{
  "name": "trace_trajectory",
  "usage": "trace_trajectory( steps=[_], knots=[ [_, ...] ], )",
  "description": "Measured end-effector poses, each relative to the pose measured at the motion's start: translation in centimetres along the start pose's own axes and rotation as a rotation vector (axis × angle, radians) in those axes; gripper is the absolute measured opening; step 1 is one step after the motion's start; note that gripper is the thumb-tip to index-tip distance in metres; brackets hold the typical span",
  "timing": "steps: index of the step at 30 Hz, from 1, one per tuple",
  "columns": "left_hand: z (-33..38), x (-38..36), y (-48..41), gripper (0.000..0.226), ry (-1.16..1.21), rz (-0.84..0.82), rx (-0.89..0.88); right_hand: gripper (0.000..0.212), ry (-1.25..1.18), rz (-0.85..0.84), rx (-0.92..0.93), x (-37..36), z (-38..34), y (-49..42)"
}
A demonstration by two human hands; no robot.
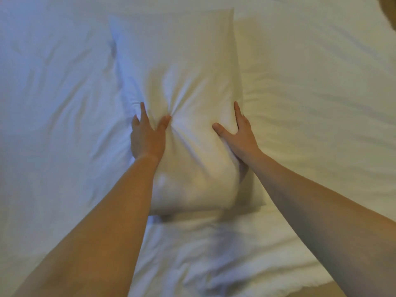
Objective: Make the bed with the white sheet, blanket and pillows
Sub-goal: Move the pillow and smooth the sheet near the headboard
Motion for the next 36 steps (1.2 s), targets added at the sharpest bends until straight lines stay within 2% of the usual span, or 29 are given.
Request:
trace_trajectory(
  steps=[2, 4, 9, 15, 23, 33, 36],
  knots=[
    [0.5, 0.9, 0.8, 0.059, -0.013, 0.081, -0.027, 0.102, -0.001, 0.012, 0.032, 0.0, -0.9, 0.2],
    [1.1, 2.5, 1.9, 0.048, 0.034, 0.125, -0.046, 0.097, 0.009, 0.019, 0.080, 0.4, -2.1, 0.6],
    [2.3, 7.8, 4.5, 0.042, 0.154, 0.155, -0.110, 0.092, -0.001, 0.038, 0.088, 0.6, -5.0, 2.4],
    [-0.1, 14.2, 6.8, 0.043, 0.240, 0.206, -0.125, 0.092, -0.027, 0.069, 0.105, -2.0, -9.2, 6.8],
    [-8.9, 23.1, 9.3, 0.034, 0.350, 0.167, -0.155, 0.091, -0.025, 0.113, 0.139, -7.9, -16.5, 15.1],
    [-20.4, 38.5, 9.6, 0.032, 0.312, 0.350, -0.254, 0.091, -0.155, 0.077, 0.203, -20.6, -27.8, 23.4],
    [-24.5, 43.0, 8.9, 0.032, 0.306, 0.426, -0.233, 0.089, -0.170, -0.008, 0.257, -25.1, -32.0, 24.0]
  ],
)
Point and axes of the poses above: each hand's wrist, its own y-axis away from the middle knuckle, its own x-axis out of the back of the hand, z = x × y, the point moved 10 cm from there along -y, towards the middle knuckle, and after that the axes turned 15 degrees about x, right-handed, at the moved point
